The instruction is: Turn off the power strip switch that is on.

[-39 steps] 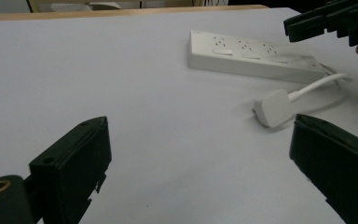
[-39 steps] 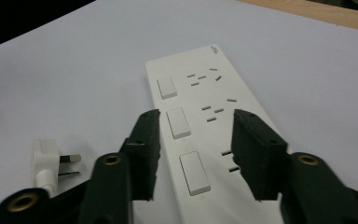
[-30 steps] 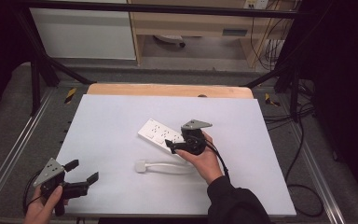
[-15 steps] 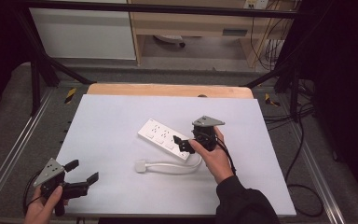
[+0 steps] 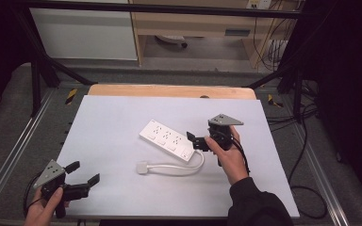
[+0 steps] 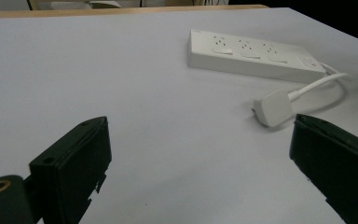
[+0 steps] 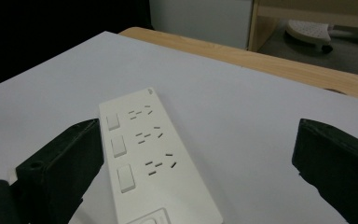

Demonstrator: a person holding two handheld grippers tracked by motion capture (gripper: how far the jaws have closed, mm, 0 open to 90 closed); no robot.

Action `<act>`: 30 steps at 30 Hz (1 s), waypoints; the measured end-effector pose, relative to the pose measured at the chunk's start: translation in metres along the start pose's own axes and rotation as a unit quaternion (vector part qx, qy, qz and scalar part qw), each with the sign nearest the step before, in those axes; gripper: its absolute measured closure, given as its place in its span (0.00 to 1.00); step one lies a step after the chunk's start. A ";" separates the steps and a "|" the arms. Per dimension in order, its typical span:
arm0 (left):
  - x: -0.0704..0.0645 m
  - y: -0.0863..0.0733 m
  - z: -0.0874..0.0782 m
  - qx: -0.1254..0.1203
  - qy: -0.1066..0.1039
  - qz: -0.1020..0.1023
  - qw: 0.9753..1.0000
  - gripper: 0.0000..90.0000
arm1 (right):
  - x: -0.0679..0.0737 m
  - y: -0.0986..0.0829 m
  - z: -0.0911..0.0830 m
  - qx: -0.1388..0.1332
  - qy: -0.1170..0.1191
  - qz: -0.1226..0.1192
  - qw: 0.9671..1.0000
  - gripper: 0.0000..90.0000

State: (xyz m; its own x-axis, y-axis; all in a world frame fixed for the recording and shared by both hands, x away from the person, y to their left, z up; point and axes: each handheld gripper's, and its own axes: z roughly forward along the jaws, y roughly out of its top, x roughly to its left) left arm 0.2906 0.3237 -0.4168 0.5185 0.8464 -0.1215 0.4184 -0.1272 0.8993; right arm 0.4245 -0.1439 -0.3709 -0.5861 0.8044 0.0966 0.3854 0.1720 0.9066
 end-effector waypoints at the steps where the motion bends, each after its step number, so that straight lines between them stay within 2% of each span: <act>1: 0.000 0.000 0.000 0.000 0.000 0.000 1.000 0.06 | -0.001 0.000 -0.002 -0.002 -0.001 -0.001 1.000 0.03; 6: 0.000 0.000 0.000 -0.001 0.000 -0.001 1.000 0.06 | -0.008 0.002 -0.010 -0.015 -0.014 -0.006 1.000 0.03; 22: 0.000 0.000 -0.001 -0.003 0.002 -0.003 1.000 0.06 | -0.031 -0.001 -0.043 -0.051 -0.046 0.003 0.998 0.03; 30: 0.000 0.000 -0.001 -0.004 0.002 -0.002 1.000 0.06 | -0.042 -0.005 -0.057 -0.056 -0.057 0.009 0.997 0.03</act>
State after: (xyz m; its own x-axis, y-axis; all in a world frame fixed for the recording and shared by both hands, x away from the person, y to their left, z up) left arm 0.2900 0.3246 -0.4159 0.5145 0.8486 -0.1232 0.4142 -0.1202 0.9022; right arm 0.4061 -0.2111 -0.3564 -0.4921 0.8675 0.0724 0.3099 0.0969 0.9458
